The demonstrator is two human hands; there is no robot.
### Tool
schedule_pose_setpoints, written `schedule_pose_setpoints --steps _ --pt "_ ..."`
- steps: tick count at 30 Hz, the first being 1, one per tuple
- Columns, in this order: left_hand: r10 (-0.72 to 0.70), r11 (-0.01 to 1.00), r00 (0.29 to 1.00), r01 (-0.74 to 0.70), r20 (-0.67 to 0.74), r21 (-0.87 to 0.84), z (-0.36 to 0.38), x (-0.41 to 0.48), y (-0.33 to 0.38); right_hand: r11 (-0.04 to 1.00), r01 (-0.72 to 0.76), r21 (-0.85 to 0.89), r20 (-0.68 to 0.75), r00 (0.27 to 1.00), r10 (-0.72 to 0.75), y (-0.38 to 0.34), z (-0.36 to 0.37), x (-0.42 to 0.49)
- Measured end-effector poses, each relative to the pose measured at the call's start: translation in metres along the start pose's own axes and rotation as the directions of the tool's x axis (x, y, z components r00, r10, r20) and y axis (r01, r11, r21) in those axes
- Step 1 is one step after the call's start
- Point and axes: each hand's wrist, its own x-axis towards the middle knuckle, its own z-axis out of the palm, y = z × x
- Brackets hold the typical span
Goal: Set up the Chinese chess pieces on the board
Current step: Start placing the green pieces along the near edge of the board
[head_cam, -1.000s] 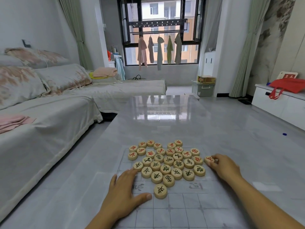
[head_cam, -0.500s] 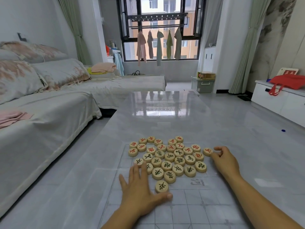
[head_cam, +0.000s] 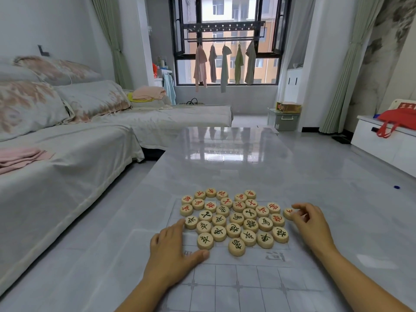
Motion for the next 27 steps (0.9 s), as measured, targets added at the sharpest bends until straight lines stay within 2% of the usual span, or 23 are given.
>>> schedule_pose_setpoints --steps 2,4,6,8,11,14,18,19,21,24,27 --pt "-0.011 1.0 1.0 0.011 -0.003 0.005 0.0 0.0 0.0 0.978 0.182 -0.097 0.102 0.98 -0.172 -0.012 0.009 -0.002" --pt "-0.01 1.0 1.0 0.01 -0.004 0.02 0.0 0.0 -0.001 0.92 0.339 -0.197 0.31 0.912 -0.27 -0.03 0.02 -0.004" --pt "-0.012 1.0 1.0 0.013 -0.009 0.025 0.0 0.001 -0.002 0.848 0.417 -0.327 0.512 0.832 -0.212 -0.049 0.029 -0.002" --pt "-0.012 1.0 1.0 0.012 -0.004 0.026 0.0 0.0 -0.002 0.797 0.426 -0.427 0.592 0.798 -0.109 -0.06 0.034 0.002" --pt "-0.002 1.0 1.0 0.002 -0.007 0.016 0.0 -0.001 0.0 0.784 0.402 -0.473 0.611 0.791 -0.037 -0.065 0.036 0.007" --pt "-0.01 1.0 1.0 0.01 0.011 -0.001 -0.001 0.001 -0.001 0.77 0.395 -0.5 0.586 0.81 -0.035 -0.066 0.038 0.006" --pt "-0.022 0.999 1.0 0.022 -0.002 -0.026 0.0 0.001 0.0 0.875 0.303 -0.377 0.469 0.877 -0.101 -0.076 0.02 -0.009" --pt "-0.025 0.999 1.0 0.025 -0.004 -0.025 0.0 0.001 0.0 0.91 0.274 -0.312 0.484 0.87 -0.096 -0.082 0.008 -0.024" --pt "-0.032 0.999 0.999 0.032 -0.01 -0.027 0.0 0.001 0.0 0.943 0.274 -0.19 0.59 0.8 -0.114 -0.092 -0.013 -0.069" --pt "-0.044 0.999 0.999 0.043 -0.012 -0.03 -0.001 0.0 0.002 0.918 0.358 -0.17 0.719 0.682 -0.133 -0.095 -0.031 -0.153" --pt "-0.042 0.998 0.999 0.042 -0.005 -0.035 -0.003 -0.003 0.004 0.88 0.442 -0.173 0.718 0.668 -0.194 -0.09 -0.037 -0.202"
